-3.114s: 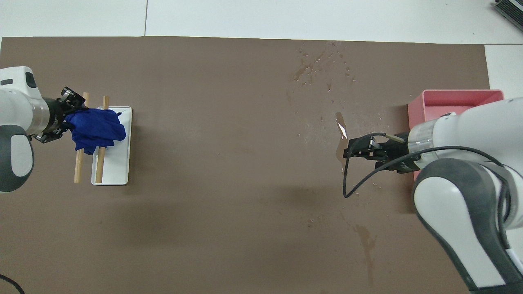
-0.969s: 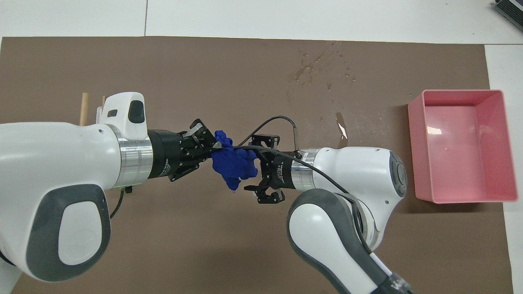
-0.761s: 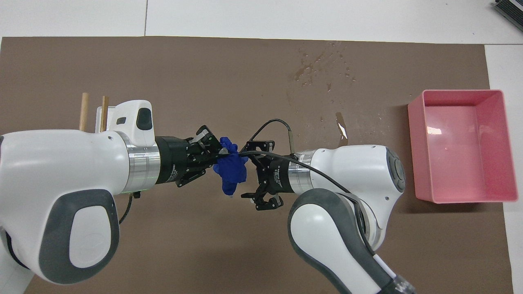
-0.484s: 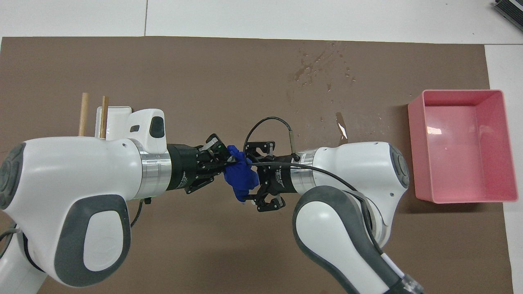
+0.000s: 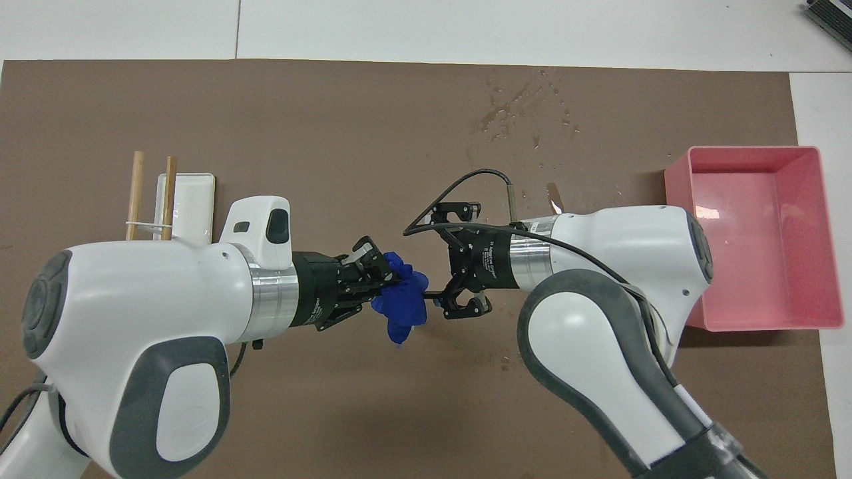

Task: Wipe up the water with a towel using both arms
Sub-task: 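Grasp the towel with the right gripper from the left gripper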

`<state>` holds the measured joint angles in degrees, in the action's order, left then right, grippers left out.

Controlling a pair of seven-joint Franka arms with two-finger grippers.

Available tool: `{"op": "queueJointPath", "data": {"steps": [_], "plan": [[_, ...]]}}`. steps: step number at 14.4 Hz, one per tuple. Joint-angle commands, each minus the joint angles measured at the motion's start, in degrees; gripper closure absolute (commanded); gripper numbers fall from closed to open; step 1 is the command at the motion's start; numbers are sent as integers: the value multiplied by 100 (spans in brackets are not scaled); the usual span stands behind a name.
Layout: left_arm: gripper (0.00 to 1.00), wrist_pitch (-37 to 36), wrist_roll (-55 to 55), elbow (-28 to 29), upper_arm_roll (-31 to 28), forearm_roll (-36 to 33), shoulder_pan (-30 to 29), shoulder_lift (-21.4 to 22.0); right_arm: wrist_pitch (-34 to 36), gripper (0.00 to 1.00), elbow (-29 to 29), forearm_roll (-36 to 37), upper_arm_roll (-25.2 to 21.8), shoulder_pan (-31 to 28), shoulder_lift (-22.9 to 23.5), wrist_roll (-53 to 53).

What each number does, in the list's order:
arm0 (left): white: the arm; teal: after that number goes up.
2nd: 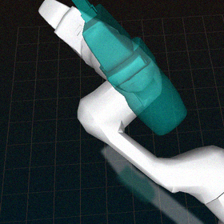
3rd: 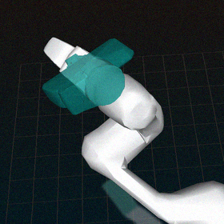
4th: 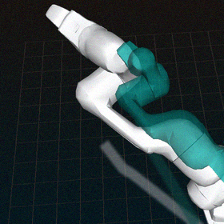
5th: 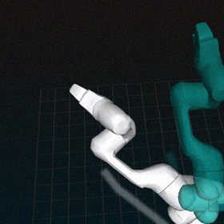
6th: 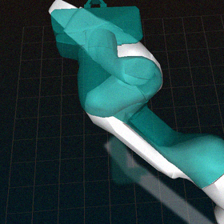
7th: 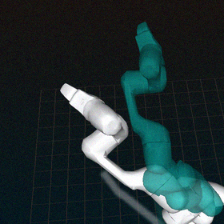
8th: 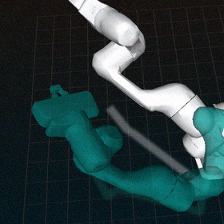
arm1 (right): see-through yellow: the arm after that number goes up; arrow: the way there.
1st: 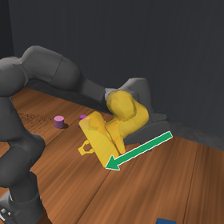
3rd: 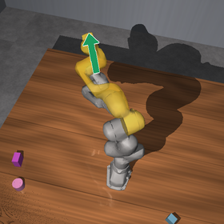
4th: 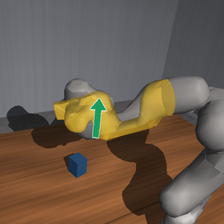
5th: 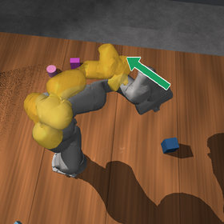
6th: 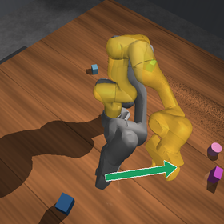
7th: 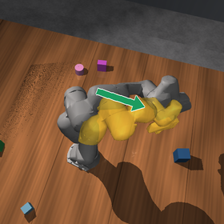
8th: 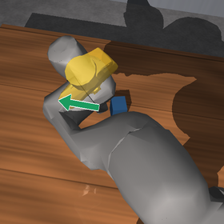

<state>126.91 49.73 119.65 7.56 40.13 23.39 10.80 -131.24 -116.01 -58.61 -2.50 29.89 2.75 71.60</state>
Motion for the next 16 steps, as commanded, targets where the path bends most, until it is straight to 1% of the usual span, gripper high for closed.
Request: {"op": "queueJointPath", "data": {"steps": [1, 4, 9, 10, 11, 12, 13, 14, 16], "plan": [[100, 552, -77, 191, -97, 170, 122, 169, -374, 0, 9, -308, 48, 130, 7, -41], [100, 739, -94, 199, -97, 162, 270, 134, -595, 0, -18, -344, 48, 323, 7, -6], [100, 897, -165, 155, -97, 214, 271, 45, -630, 0, -53, -344, 48, 342, -2, -75], [100, 906, -174, 190, -97, 214, 280, 54, -639, 19, -53, -344, 48, 342, 6, -163], [100, 906, -174, 182, -97, 214, 289, 54, -630, 42, -53, -344, 48, 333, 7, -346], [100, 923, -174, 147, -97, 232, 289, 46, -613, 71, -53, -344, 48, 324, 15, -461], [100, 1019, -174, 147, -89, 267, 297, 37, -622, 95, -53, -344, 48, 324, 15, -506], [100, 1090, -165, 173, -88, 276, 297, 28, -613, 100, -53, -335, 48, 307, 15, -533], [100, 1091, -165, 182, -97, 276, 297, 28, -525, 100, -53, -256, 48, 289, 15, -1074]]}}
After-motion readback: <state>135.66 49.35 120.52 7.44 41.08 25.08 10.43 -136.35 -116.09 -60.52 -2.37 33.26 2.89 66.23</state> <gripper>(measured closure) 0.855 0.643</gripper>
